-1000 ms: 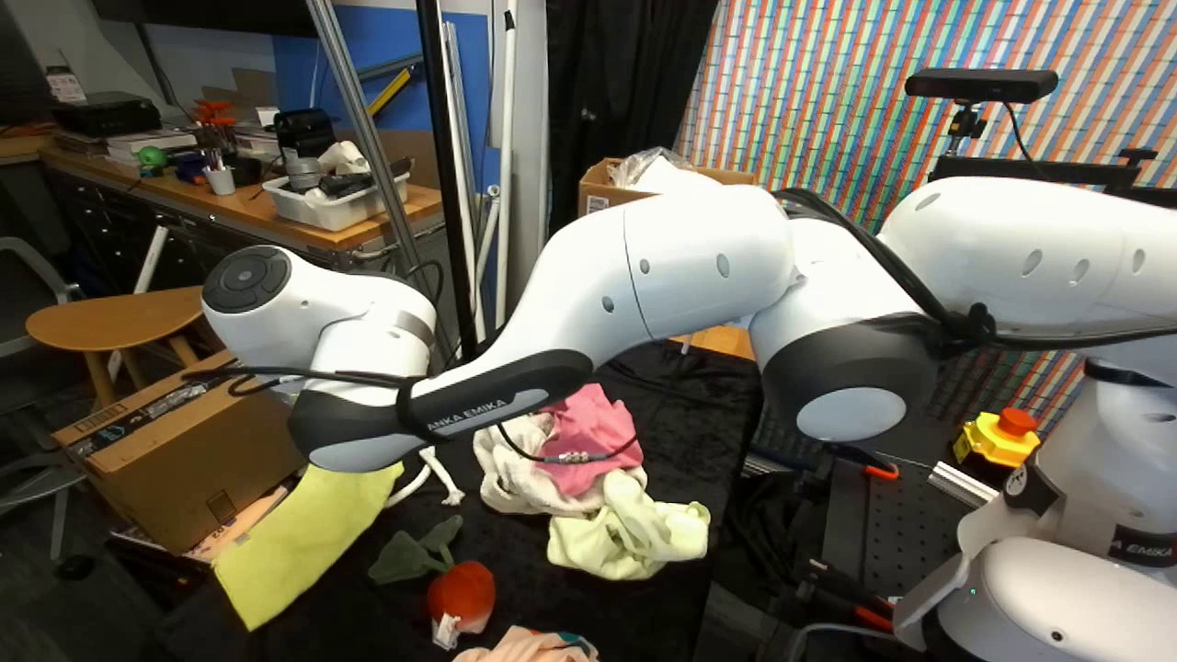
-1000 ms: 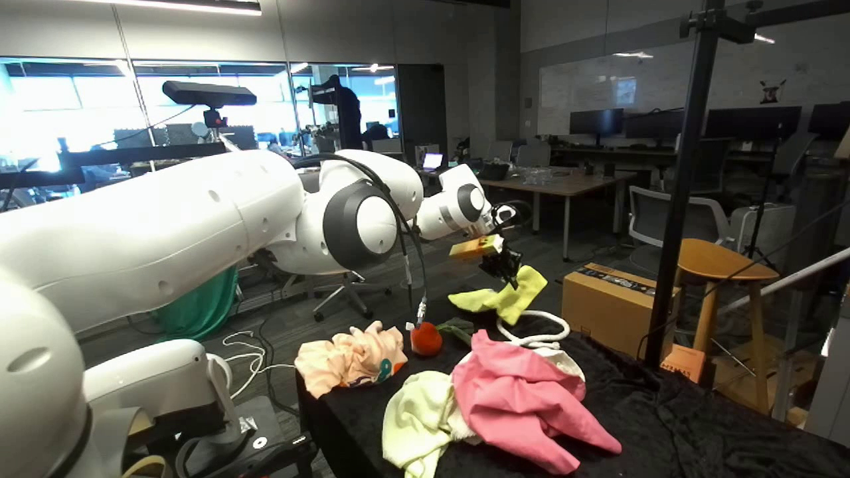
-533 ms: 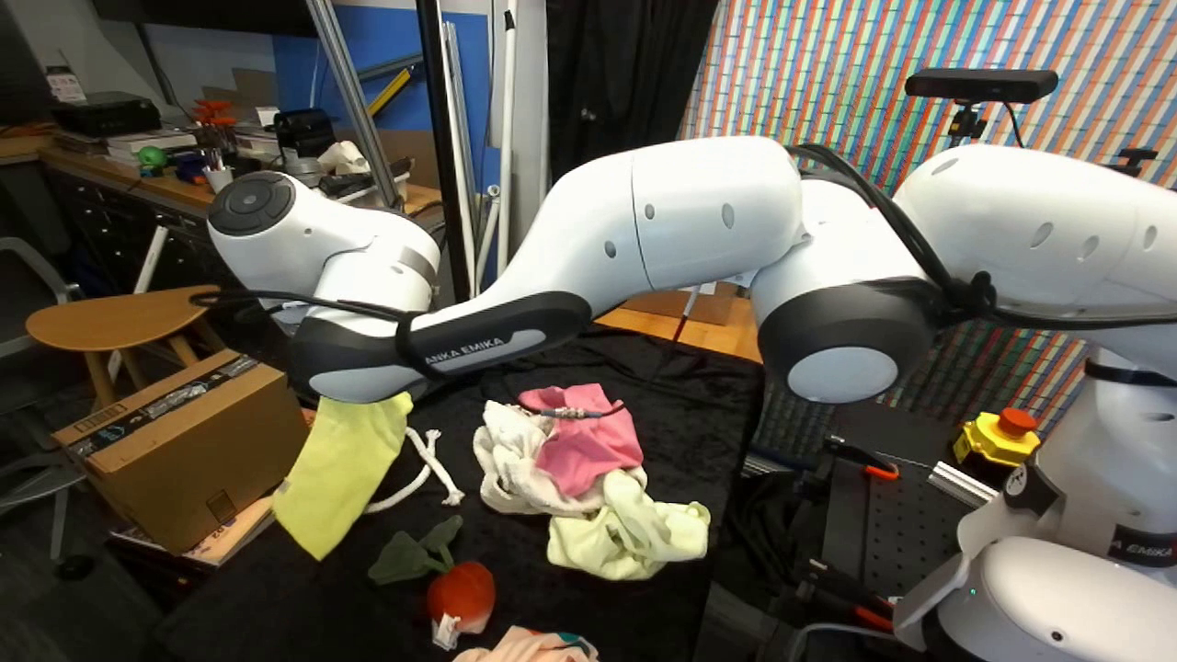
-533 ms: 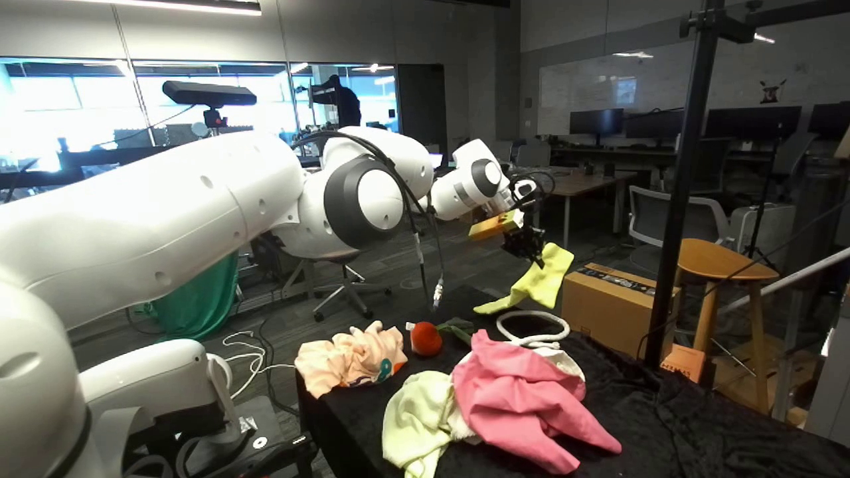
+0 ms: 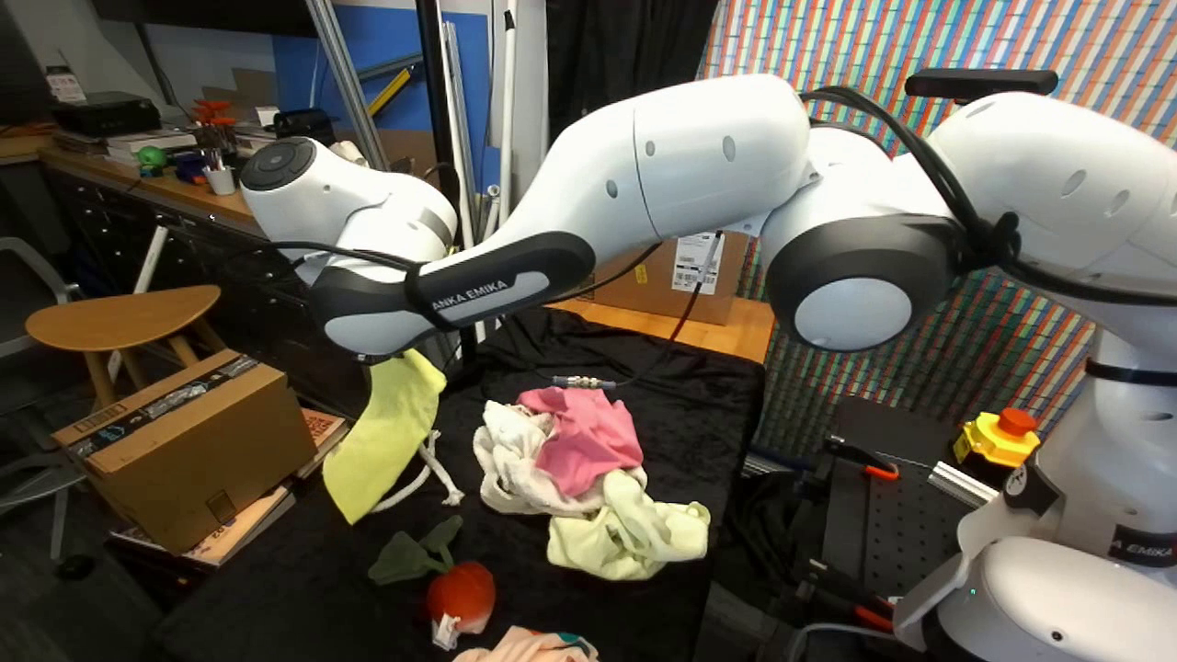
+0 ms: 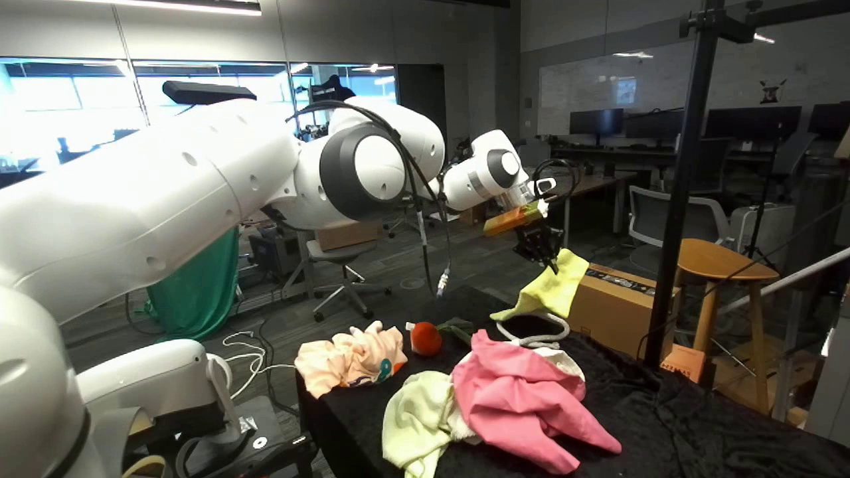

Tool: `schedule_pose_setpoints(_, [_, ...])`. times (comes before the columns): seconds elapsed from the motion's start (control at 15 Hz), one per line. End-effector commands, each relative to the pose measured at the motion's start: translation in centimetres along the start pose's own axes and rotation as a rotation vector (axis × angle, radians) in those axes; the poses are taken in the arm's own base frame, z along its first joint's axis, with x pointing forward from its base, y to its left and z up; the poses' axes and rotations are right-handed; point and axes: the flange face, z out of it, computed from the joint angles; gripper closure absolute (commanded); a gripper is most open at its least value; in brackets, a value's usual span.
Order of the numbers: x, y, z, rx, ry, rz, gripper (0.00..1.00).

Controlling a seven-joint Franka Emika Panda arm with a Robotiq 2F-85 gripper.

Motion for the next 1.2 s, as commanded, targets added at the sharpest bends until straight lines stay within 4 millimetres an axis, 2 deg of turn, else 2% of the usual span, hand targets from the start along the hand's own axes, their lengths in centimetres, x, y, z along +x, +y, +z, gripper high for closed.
schedule_pose_setpoints(0.0, [-2.6, 2.2, -1.7, 0.063, -0.102, -0.089, 0.97])
schedule_pose_setpoints(0.4, [-7.3, 5.2, -3.0, 0.101, -0.235, -0.168, 0.97])
schedule_pose_setpoints(0.6, [-9.9, 5.9, -4.1, 0.131, -0.268, -0.217, 0.97])
schedule_pose_setpoints(1.07, [-17.2, 7.8, -5.1, 0.179, -0.320, -0.224, 0.97])
schedule_pose_setpoints(1.13, [-18.3, 8.0, -5.0, 0.182, -0.326, -0.224, 0.93])
